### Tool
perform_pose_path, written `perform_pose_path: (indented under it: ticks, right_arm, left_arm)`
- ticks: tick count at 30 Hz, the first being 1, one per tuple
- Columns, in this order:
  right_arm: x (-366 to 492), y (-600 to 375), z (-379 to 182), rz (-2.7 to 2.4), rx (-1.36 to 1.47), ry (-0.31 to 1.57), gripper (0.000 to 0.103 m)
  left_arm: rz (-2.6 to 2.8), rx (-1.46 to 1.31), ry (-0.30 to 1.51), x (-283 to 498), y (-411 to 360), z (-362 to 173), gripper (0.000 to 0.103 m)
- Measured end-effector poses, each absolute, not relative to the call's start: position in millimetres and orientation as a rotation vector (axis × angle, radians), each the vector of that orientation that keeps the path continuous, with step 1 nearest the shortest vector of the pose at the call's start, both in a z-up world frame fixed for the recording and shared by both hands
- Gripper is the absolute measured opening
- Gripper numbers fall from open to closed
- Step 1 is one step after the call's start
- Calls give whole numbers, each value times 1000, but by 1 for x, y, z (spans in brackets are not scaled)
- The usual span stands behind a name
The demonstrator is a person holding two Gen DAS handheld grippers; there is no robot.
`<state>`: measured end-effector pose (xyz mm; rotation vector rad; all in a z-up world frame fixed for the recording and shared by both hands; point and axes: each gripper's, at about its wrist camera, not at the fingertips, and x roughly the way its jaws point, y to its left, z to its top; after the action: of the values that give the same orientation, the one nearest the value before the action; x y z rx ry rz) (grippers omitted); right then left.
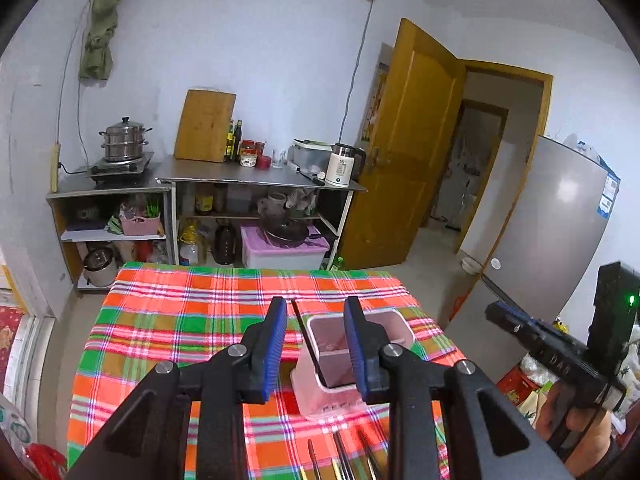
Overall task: Organize utensils
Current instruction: 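Open the left tool over the basket while the right tool releases its chopstick inside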
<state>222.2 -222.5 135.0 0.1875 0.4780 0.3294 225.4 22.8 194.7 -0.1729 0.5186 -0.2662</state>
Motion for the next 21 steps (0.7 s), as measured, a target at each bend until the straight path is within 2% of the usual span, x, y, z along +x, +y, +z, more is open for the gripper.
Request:
perform_pose_path:
  ticks: [10, 21]
  right_arm:
    - [165, -236, 123, 334, 204, 465, 14]
    - [109, -227, 67, 331, 160, 548, 14]
  left_arm:
    - [-292, -173, 511, 157, 15, 161, 29]
    - [-282, -154, 543, 96, 13, 100, 29]
